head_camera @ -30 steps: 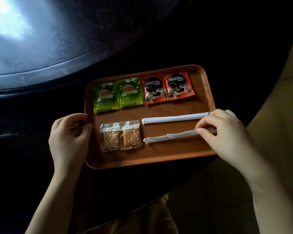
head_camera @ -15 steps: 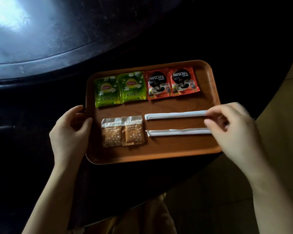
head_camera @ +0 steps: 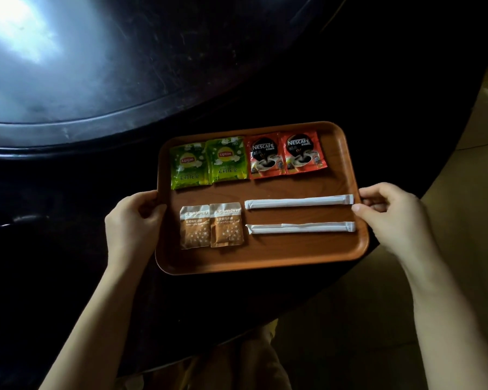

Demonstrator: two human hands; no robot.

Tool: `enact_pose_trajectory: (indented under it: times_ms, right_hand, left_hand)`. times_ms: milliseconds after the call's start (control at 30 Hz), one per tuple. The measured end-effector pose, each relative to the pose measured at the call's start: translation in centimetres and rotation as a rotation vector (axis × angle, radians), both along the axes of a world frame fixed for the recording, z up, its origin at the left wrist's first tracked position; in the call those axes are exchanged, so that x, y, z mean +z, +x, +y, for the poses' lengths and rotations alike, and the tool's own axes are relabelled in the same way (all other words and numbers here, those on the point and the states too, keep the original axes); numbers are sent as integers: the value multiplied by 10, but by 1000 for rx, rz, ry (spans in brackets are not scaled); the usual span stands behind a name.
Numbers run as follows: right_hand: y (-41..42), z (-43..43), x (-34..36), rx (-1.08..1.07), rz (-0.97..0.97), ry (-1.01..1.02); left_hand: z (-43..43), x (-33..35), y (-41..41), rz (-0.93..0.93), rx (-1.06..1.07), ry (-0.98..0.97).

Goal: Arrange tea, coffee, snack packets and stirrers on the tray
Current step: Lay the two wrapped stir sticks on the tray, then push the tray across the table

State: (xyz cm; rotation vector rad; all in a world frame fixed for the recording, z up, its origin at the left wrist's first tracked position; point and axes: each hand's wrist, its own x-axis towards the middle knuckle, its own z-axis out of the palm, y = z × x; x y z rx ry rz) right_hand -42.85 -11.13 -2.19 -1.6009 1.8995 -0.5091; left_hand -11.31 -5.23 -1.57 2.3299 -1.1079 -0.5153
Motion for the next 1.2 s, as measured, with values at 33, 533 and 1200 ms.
enact_pose_trajectory:
  times_ms: [33, 533, 1200]
  right_hand:
    - [1, 0, 2, -2, -5, 10]
    - [6, -9, 23, -111, -63, 182]
    - [-2, -38, 121, -28, -81, 55]
  left_hand:
    - [0, 1, 0, 11, 2, -2]
    - [-13, 16, 5, 282, 166, 129]
    - [-10, 77, 13, 662, 284, -141]
